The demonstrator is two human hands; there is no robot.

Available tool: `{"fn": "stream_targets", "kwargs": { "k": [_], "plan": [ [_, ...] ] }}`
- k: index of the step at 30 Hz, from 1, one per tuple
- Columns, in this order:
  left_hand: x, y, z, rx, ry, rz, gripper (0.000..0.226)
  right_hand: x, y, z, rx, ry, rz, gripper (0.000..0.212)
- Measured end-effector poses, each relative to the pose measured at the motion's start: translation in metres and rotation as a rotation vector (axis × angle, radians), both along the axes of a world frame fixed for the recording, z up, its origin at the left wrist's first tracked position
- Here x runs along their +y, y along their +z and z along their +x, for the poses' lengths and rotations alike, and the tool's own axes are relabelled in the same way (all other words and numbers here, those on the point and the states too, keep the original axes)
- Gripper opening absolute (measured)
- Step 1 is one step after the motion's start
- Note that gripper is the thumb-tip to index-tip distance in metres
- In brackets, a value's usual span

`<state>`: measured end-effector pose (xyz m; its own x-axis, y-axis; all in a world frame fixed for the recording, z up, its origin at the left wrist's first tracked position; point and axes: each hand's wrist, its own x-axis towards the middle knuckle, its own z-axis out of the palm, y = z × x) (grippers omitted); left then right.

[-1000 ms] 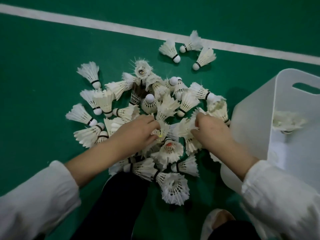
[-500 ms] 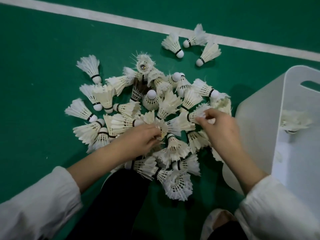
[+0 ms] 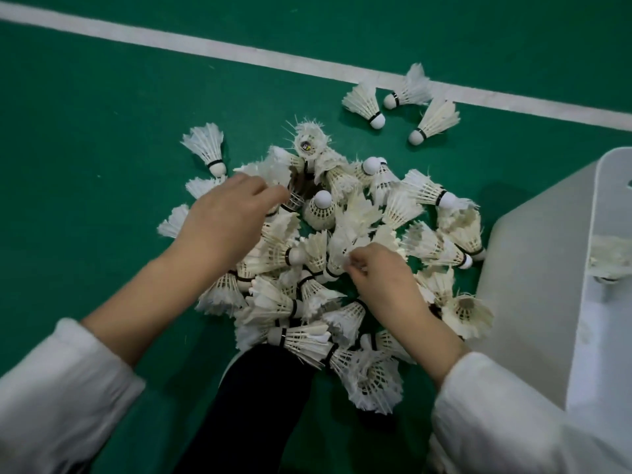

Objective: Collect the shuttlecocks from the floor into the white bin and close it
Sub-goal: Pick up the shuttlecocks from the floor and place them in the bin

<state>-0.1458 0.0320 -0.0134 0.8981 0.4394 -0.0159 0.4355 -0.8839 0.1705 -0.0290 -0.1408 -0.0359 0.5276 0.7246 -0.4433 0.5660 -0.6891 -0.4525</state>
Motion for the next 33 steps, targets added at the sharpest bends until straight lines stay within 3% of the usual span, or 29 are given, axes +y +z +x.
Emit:
{"fn": "stream_targets", "kwargs": {
  "k": [5,9,13,17,20,23,27,33],
  "plan": [
    [0.003,-0.017,0.013,0.039,-0.223,0.124,0.061,-0.002,0.0,0.0,-0.021,0.012,-0.005,0.024],
    [0.014,-0.024,0.018,0.078,-0.316,0.218,0.042,0.0,0.0,0.001,-0.019,0.029,-0.009,0.022],
    [0.015,-0.04,0.015,0.224,-0.156,0.16,0.019,0.003,0.001,-0.001,-0.025,0.023,0.012,0.023],
    [0.003,-0.055,0.013,0.299,-0.046,0.033,0.049,0.005,0.001,-0.002,-0.039,0.018,0.038,0.022],
    [-0.004,-0.058,0.018,0.36,0.05,0.009,0.058,0.006,0.0,-0.002,-0.054,0.024,0.048,0.021],
    [-0.006,-0.053,0.023,0.311,0.167,-0.064,0.051,0.007,-0.002,-0.002,-0.062,0.03,0.065,0.021],
    [-0.007,-0.039,0.02,0.218,0.226,-0.089,0.019,0.012,0.006,0.004,-0.058,0.058,0.113,0.022],
    [-0.001,0.005,0.01,-0.003,0.193,-0.134,0.032,0.009,0.055,0.042,-0.151,0.082,0.292,0.02]
  ]
}}
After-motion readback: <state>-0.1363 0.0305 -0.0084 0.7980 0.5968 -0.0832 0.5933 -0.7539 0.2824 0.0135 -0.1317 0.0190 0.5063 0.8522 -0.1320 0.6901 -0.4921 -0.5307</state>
